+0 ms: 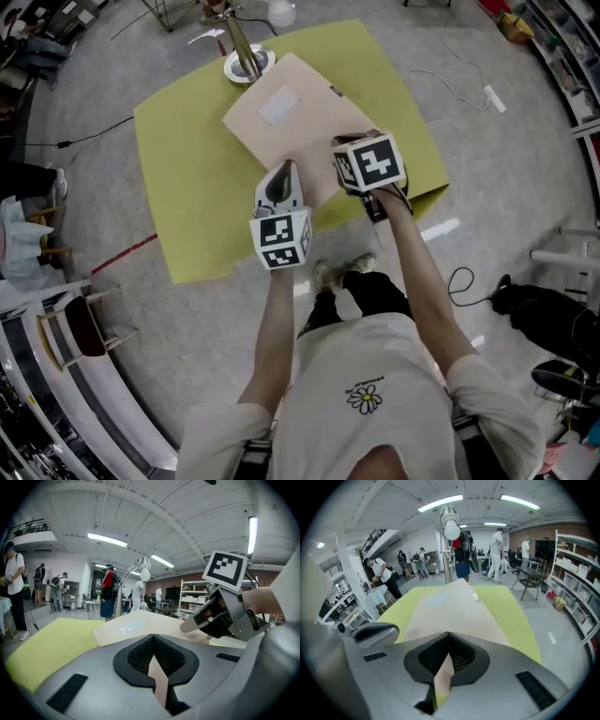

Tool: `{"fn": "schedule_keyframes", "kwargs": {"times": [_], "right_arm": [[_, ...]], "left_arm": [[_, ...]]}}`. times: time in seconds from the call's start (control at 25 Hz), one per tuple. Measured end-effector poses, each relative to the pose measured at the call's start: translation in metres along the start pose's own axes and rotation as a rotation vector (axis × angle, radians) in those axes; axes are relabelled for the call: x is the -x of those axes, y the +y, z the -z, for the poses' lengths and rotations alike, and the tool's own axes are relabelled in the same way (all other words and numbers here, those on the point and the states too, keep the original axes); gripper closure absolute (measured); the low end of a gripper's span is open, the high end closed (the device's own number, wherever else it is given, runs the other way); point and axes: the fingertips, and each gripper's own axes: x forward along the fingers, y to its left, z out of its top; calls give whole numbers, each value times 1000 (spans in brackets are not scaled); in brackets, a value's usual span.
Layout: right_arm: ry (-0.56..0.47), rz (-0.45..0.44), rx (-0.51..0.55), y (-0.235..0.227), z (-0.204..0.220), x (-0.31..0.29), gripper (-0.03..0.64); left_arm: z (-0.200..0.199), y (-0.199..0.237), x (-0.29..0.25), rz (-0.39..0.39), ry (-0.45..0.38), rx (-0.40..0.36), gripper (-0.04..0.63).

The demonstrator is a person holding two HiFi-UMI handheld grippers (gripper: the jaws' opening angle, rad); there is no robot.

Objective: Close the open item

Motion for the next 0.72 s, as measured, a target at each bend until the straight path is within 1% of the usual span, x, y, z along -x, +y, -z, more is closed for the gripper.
{"fn": "schedule_keyframes", "kwargs": {"times": [0.12,0.24,0.32,0.44,0.48,0.56,0.64,0.72], "right_arm": [[-40,20,53,-11,-38,-2,606],[-11,52,148,-17,-59,-15,605],[22,61,218,-15,-62,-29,606],[66,29,298,3,-63,-54,606],[73,40,337,4,-66,-61,605],[104,92,402,-5,-69,-73,606],[141,117,418,-17,-64,-83,606],[155,105,398,-24,-57,-91,606]], "left_arm": [[-5,8,2,-20,-25,26,581],[-6,8,2,-16,-53,54,581],[-5,6,1,-10,-64,59,581],[-6,9,1,-15,-66,55,581],[-7,11,2,-17,-67,56,581],[-10,17,4,-26,-70,61,581],[-10,25,8,-52,-76,63,581],[-9,33,13,-84,-83,59,581]]}}
